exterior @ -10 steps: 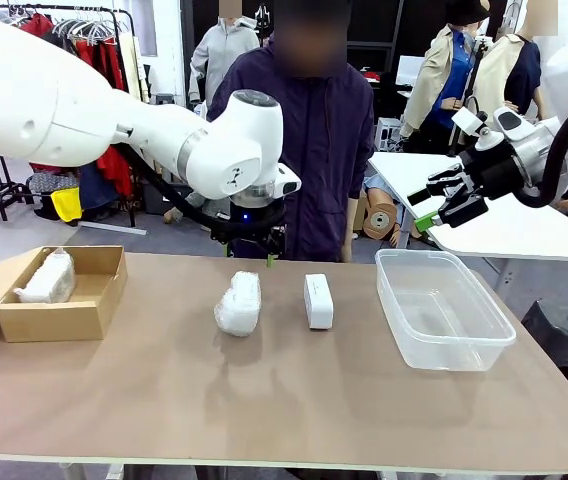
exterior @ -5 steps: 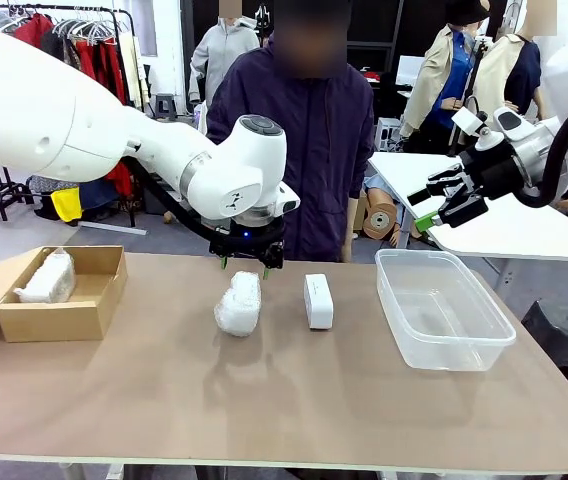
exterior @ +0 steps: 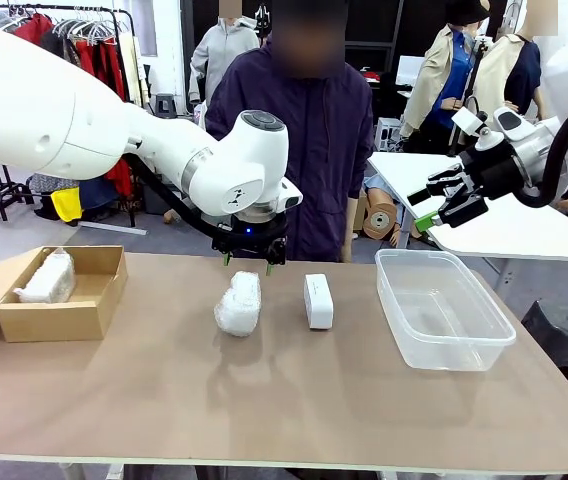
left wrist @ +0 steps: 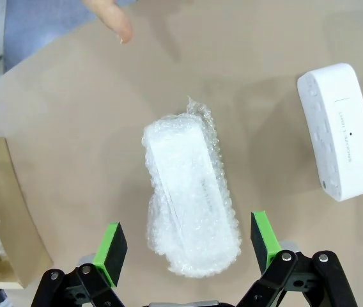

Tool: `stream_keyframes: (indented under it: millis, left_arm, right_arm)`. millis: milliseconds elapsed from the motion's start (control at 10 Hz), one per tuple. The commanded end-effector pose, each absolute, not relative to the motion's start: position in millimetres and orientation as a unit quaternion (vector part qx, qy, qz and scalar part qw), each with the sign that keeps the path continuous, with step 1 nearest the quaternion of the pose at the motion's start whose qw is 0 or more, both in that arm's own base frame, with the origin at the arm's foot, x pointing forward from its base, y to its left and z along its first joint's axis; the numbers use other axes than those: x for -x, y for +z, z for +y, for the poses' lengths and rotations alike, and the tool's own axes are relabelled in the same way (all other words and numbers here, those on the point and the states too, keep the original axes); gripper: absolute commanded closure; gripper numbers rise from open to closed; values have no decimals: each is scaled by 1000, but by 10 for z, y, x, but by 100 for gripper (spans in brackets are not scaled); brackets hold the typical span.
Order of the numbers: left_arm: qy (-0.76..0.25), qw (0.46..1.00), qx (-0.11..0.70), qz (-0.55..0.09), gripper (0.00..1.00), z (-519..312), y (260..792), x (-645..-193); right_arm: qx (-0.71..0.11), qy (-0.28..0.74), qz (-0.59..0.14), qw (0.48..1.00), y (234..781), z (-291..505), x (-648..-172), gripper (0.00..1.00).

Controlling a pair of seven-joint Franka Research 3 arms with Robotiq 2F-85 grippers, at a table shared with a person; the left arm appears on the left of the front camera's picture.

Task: Separate and place wrapped and unwrapped clocks.
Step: Pick up the Digital clock indicated by the person.

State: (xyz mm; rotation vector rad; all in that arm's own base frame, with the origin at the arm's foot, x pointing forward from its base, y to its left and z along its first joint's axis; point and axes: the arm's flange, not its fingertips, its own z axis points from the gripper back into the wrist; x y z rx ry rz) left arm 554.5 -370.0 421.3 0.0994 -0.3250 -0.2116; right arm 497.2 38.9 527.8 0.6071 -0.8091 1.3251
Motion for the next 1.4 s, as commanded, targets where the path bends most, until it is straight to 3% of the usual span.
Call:
stream_keyframes:
  millis: [0, 1300]
  left_arm:
    - [-111, 980, -45, -157, 0, -3667, 4224, -5540]
    - [-24, 991, -52, -117, 0, -3582, 3557, -5667]
  right_arm:
    - [-271, 591, -362, 668, 5297, 395, -4964, 0]
    - [-271, 591, -362, 668, 5297, 395, -4964, 0]
